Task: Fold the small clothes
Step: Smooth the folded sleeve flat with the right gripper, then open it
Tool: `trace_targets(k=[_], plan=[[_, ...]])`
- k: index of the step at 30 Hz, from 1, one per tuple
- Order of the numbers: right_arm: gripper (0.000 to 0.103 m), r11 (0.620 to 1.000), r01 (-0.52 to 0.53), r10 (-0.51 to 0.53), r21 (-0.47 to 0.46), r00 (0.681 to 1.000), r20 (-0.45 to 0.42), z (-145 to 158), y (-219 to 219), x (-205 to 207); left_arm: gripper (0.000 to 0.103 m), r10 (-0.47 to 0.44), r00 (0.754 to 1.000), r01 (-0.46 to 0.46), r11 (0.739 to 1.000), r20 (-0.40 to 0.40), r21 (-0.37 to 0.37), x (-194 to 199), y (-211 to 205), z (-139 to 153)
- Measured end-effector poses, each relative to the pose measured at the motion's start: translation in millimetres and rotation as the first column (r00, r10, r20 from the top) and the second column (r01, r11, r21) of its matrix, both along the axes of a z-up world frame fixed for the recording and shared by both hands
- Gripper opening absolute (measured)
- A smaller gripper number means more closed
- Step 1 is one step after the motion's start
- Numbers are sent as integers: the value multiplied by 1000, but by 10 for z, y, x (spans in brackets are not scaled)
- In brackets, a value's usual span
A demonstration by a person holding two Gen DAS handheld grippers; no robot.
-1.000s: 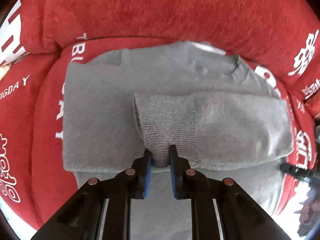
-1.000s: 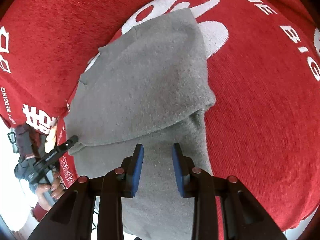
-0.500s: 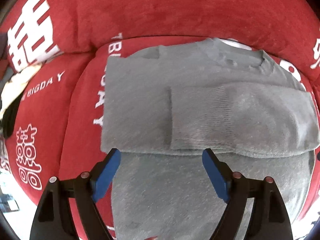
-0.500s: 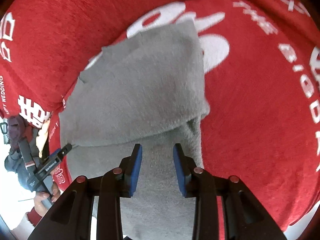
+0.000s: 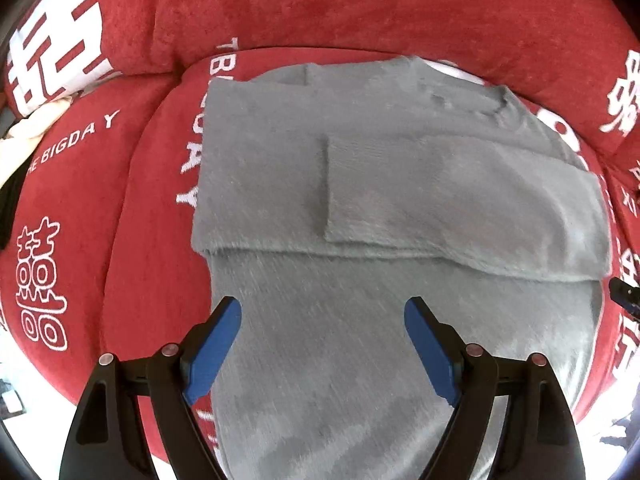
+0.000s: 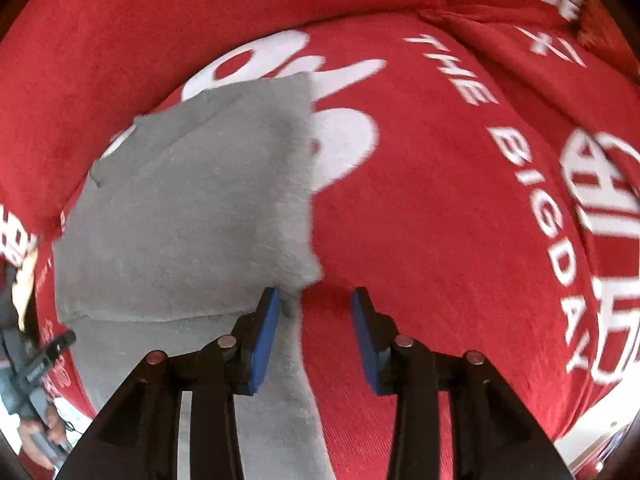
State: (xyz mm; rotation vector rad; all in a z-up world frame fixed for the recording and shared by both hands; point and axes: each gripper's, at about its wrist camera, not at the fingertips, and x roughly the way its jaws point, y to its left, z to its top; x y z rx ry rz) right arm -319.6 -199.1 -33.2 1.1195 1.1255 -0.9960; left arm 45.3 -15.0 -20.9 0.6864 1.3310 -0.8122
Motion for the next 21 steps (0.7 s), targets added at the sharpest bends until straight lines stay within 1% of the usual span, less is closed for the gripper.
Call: trace_targets(k=[1,2,4,7,10,16,21], plan=[[42,1000,20,-20,12,999,36,46,36,-69,85,0,1000,0,1000,-3,3,-42,17,34],[44,999,26,-27,20,998,54,71,64,-100,85,0,1000,0,1000,-5,7,-80,28,61],[55,999,19,-21,28,997,74,152,155,-141,85,-6,1000,6,1000,-12,9,-167,34,110],[57,999,-10,6,36,995,101,259,300,-112,85,-24,1000,24,1000,-12,16,-339,48,188],[61,998,-38,32,49,991,126,309,421,-42,85,-42,999,42,999,-16,25,-441,36,190],[63,992,-96,82,80,984,159,250,544,158,85,-56,998,57,998,-26,39,-624,23,170],[63,984,-150,129,98,973,189,203,548,268,85,-19,999,21,999,-37,34,-711,22,195]])
